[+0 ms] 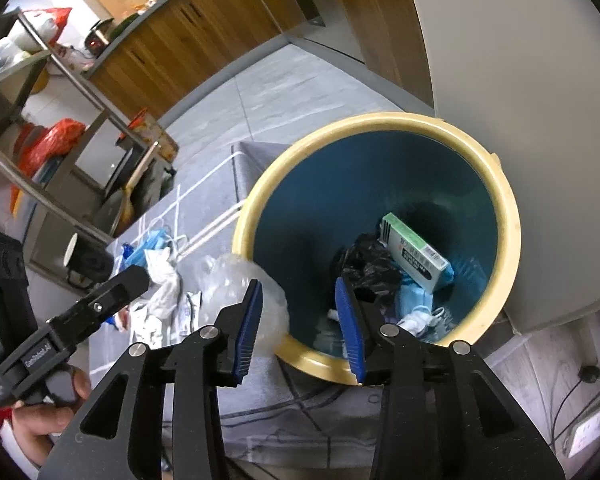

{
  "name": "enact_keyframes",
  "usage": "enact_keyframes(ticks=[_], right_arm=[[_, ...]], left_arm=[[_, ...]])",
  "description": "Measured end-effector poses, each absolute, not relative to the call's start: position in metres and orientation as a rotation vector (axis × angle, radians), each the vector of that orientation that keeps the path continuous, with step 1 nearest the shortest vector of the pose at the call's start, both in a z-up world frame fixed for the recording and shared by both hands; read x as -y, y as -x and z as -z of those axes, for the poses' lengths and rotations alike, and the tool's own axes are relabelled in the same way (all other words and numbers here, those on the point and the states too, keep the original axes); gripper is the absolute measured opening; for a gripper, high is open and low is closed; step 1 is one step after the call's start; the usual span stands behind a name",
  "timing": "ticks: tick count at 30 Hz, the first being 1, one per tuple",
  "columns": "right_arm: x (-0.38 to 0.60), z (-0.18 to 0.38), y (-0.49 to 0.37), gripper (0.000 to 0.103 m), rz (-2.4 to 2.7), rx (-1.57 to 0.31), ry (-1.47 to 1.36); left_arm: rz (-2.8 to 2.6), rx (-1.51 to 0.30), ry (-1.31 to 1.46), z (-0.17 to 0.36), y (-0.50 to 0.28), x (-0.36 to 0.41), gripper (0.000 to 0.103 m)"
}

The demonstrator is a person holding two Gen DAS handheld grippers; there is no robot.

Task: Collect trash
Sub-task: 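Grasp a clear plastic strip with the left tool and lift it over the bin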

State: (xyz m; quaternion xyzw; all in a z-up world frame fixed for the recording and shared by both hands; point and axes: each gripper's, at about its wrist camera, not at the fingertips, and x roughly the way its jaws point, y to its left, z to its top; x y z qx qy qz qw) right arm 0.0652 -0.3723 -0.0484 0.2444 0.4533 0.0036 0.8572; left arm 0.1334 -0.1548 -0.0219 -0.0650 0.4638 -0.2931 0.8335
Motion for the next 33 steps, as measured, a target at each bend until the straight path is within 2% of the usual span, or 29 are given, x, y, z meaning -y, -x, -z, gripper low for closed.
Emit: enact_keyframes(ticks=[4, 7, 8, 9, 11, 12, 13, 22, 23, 24, 26, 33], right_arm=[[0.377, 0.049, -0.062, 0.04, 0.0, -0.951, -0.517], [0.382, 0.049, -0.061, 0.04, 0.008, -0.949, -0.526], [0.384, 0.05, -0.06, 0.04, 0.011, -0.95, -0.529], [0.386, 0.05, -0.059, 0.04, 0.014, -0.949, -0.533], [0.392, 0.05, -0.057, 0.04, 0.024, -0.944, -0.554], [0.395, 0.05, -0.056, 0.04, 0.026, -0.94, -0.562], [0.397, 0.049, -0.055, 0.04, 0.03, -0.934, -0.568], [0.394, 0.047, -0.06, 0.04, 0.012, -0.912, -0.603], [0.391, 0.047, -0.06, 0.04, 0.008, -0.911, -0.601], [0.39, 0.046, -0.061, 0.04, 0.002, -0.909, -0.598], [0.39, 0.045, -0.06, 0.04, -0.001, -0.908, -0.595], [0.405, 0.045, -0.055, 0.04, 0.026, -0.89, -0.626]], left_arm=[[0.615, -0.998, 0.127, 0.024, -0.136, 0.162, 0.068], [0.618, -1.088, 0.077, 0.041, -0.137, 0.174, 0.067], [0.631, -1.131, 0.06, 0.052, -0.136, 0.181, 0.064], [0.637, -1.158, 0.045, 0.059, -0.136, 0.185, 0.054], [0.628, -1.208, 0.014, 0.074, -0.135, 0.192, 0.047], [0.622, -1.227, 0.005, 0.08, -0.133, 0.193, 0.037], [0.614, -1.234, 0.001, 0.081, -0.133, 0.192, 0.035], [0.549, -1.244, -0.045, 0.086, -0.115, 0.16, 0.038], [0.55, -1.247, -0.064, 0.088, -0.113, 0.16, 0.035], [0.55, -1.245, -0.073, 0.089, -0.113, 0.16, 0.019], [0.545, -1.232, -0.066, 0.086, -0.114, 0.158, 0.011], [0.595, -1.107, 0.07, 0.046, -0.126, 0.156, 0.006]])
